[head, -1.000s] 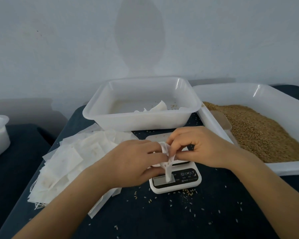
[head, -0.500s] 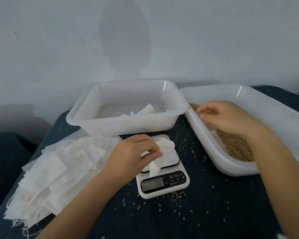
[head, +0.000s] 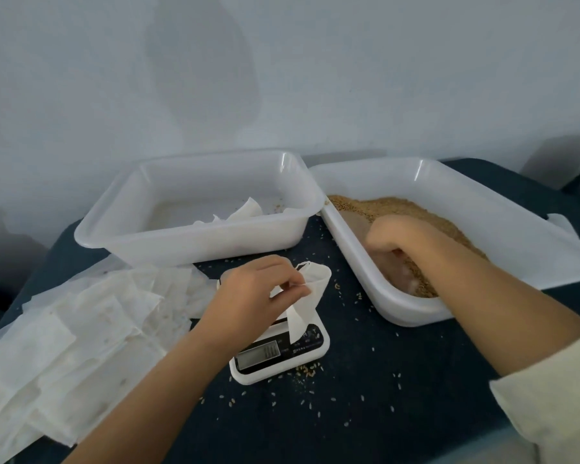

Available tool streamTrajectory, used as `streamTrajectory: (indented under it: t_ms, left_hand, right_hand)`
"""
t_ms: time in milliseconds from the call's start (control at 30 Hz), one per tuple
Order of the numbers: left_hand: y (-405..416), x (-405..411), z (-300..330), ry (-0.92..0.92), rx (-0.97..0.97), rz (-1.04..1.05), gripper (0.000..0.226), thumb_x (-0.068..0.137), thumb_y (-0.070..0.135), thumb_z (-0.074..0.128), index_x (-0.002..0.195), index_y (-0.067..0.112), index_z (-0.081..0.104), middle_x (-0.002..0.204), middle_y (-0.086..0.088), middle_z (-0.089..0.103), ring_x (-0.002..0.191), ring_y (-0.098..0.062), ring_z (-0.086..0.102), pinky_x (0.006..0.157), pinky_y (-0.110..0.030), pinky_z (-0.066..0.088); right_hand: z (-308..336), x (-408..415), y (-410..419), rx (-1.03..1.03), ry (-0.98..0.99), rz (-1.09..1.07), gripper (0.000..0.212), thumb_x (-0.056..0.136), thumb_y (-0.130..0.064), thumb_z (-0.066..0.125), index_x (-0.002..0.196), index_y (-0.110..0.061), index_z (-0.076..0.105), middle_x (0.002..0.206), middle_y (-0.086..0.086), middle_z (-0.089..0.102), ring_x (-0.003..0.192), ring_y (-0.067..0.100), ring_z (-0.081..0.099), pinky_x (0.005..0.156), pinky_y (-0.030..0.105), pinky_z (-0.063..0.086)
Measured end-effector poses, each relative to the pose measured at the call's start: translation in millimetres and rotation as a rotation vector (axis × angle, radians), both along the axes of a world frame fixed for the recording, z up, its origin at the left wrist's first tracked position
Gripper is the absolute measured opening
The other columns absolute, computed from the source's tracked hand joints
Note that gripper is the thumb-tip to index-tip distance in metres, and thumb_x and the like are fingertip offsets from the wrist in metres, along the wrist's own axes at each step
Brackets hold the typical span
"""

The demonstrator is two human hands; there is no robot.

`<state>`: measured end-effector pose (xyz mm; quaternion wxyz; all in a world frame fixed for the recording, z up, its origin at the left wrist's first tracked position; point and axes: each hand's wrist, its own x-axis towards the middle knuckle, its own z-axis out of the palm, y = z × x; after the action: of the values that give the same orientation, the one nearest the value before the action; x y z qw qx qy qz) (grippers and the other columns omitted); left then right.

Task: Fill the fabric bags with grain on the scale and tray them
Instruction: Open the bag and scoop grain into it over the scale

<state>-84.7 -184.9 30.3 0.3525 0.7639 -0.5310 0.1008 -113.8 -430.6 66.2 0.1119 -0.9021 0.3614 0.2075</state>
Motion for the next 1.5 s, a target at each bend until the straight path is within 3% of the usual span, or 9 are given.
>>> streamTrajectory:
  t_ms: [67,167,267,400,500,667,900,1033,1500]
  left_hand:
    - [1,1,0,0.003,0.0,-0.005,0.009,0.082,0.02,0.07,0.075,0.016,0.067,0.074,0.011,0.06,0.071,-0.003,0.053,0.064,-0.005,0.035]
    - [4,4,-1,0.007,-0.003,0.003,0.009,0.08,0.018,0.071,0.073,0.016,0.067,0.074,0.012,0.059,0.071,-0.003,0.053,0.065,-0.003,0.034]
    - [6,7,-3,0.018,-0.006,0.017,0.009,0.081,0.018,0.071,0.073,0.016,0.067,0.074,0.011,0.06,0.07,-0.003,0.052,0.065,-0.004,0.034]
    - [8,10,-5,0.023,-0.017,0.017,0.006,0.081,0.012,0.07,0.076,0.013,0.068,0.078,0.007,0.063,0.072,-0.004,0.054,0.065,-0.005,0.037]
    - [12,13,-7,0.01,-0.023,0.0,0.004,0.082,0.006,0.068,0.08,0.009,0.069,0.081,0.004,0.064,0.071,-0.006,0.056,0.064,-0.013,0.044]
    - [21,19,-9,0.01,-0.027,0.006,0.005,0.082,0.005,0.067,0.081,0.009,0.069,0.082,0.004,0.064,0.071,-0.006,0.057,0.064,-0.02,0.047]
    - [23,24,-10,0.028,-0.03,0.038,0.006,0.081,0.003,0.068,0.082,0.008,0.07,0.082,0.003,0.065,0.075,-0.006,0.056,0.066,-0.016,0.046]
    - [24,23,-11,0.05,-0.017,0.035,0.007,0.082,0.002,0.068,0.081,0.009,0.07,0.082,0.004,0.065,0.074,-0.005,0.056,0.066,-0.012,0.043]
    - [26,19,-7,0.046,-0.015,0.058,0.008,0.081,0.002,0.068,0.082,0.01,0.07,0.082,0.003,0.065,0.077,-0.005,0.056,0.069,-0.005,0.04]
  right_hand:
    - [9,0,-1,0.02,-0.084,-0.034,0.054,0.096,-0.016,0.046,0.146,-0.002,0.031,0.135,0.023,0.049,0.111,0.036,0.057,0.078,0.041,0.053]
    - [29,-2,-2,0.128,-0.113,-0.087,0.058,0.102,-0.021,0.038,0.151,0.0,0.013,0.15,0.025,0.031,0.129,0.036,0.046,0.099,0.043,0.045]
    - [46,0,-7,-0.02,-0.116,-0.074,0.049,0.1,-0.016,0.045,0.143,0.003,0.033,0.139,0.024,0.046,0.115,0.033,0.055,0.1,0.043,0.047]
    - [42,6,-3,-0.025,-0.083,-0.06,0.054,0.099,-0.002,0.036,0.149,0.002,0.019,0.154,0.023,0.024,0.131,0.036,0.042,0.106,0.041,0.041]
    - [28,11,2,-0.051,-0.086,0.007,0.048,0.102,-0.013,0.036,0.147,0.001,0.028,0.154,0.017,0.027,0.134,0.032,0.039,0.105,0.036,0.037]
    - [1,19,-3,0.015,-0.17,0.016,0.044,0.102,-0.022,0.04,0.138,0.004,0.044,0.141,0.02,0.045,0.121,0.033,0.05,0.103,0.039,0.043]
    - [-15,16,-19,-0.001,-0.262,-0.006,0.029,0.1,-0.013,0.04,0.117,0.004,0.057,0.08,0.007,0.052,0.072,0.019,0.054,0.06,0.029,0.042]
    - [-9,15,-22,0.024,-0.263,-0.007,0.039,0.102,-0.018,0.037,0.136,-0.002,0.047,0.117,0.018,0.057,0.097,0.027,0.056,0.08,0.035,0.047]
    - [-4,-2,-43,-0.053,-0.272,0.034,0.048,0.102,-0.035,0.039,0.136,-0.002,0.048,0.134,0.017,0.051,0.114,0.031,0.053,0.092,0.037,0.043]
